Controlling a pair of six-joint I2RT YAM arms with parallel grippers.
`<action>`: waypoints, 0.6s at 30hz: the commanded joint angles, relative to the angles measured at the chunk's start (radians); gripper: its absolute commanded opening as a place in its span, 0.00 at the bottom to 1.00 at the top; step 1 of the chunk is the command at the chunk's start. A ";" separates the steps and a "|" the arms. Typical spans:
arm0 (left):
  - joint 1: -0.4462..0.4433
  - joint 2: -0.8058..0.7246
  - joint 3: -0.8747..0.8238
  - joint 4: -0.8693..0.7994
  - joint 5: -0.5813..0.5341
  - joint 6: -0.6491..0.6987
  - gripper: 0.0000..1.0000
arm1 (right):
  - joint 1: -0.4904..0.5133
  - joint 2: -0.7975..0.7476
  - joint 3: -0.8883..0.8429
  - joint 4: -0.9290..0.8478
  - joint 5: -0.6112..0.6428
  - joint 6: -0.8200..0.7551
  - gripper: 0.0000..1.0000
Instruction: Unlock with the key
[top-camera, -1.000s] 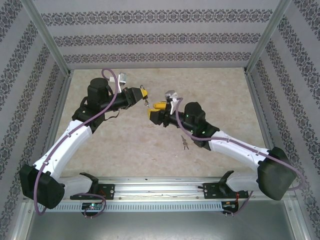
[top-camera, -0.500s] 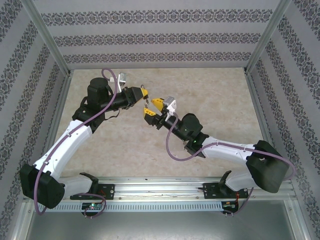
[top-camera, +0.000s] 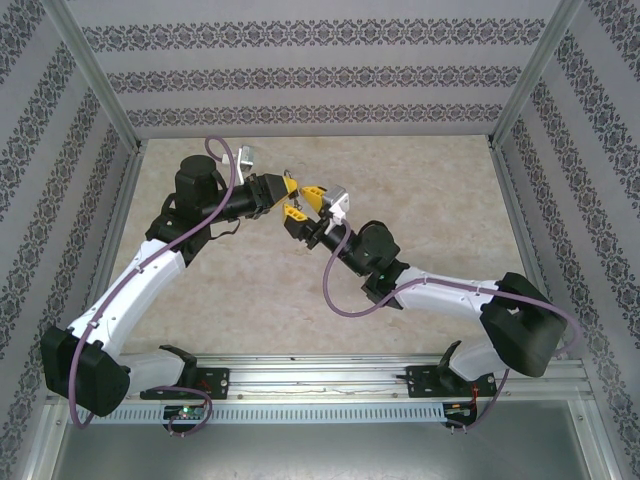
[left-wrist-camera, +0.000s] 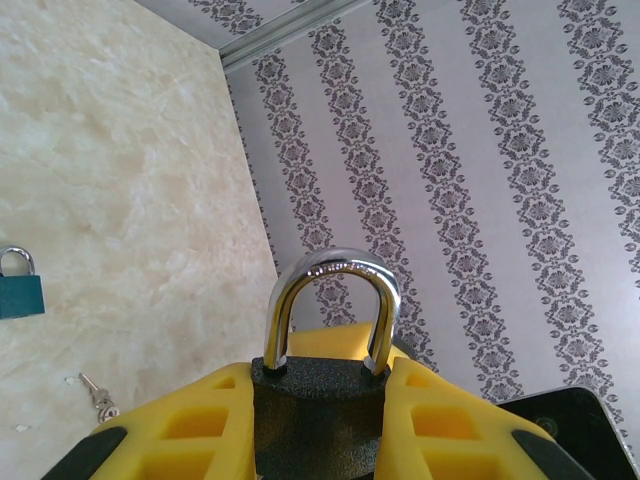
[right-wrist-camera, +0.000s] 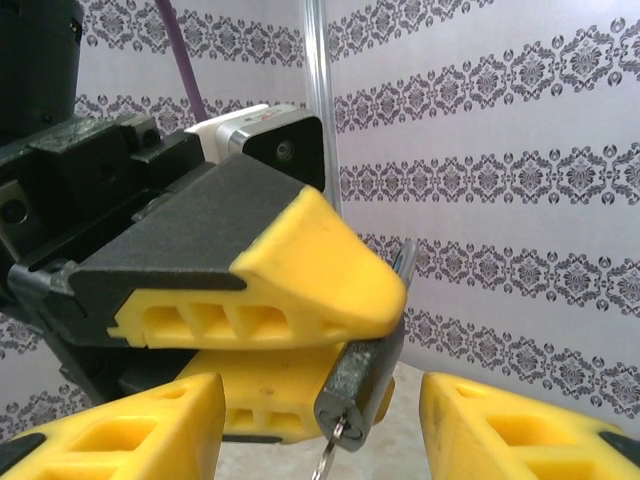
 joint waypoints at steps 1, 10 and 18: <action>0.001 -0.011 -0.009 0.073 0.034 -0.013 0.17 | 0.006 0.013 0.054 0.036 0.028 -0.007 0.51; 0.001 -0.013 -0.013 0.112 0.050 -0.031 0.17 | -0.011 0.044 0.084 0.009 0.044 0.026 0.40; 0.003 -0.014 -0.020 0.157 0.067 -0.057 0.17 | -0.031 0.047 0.099 -0.036 0.055 0.043 0.09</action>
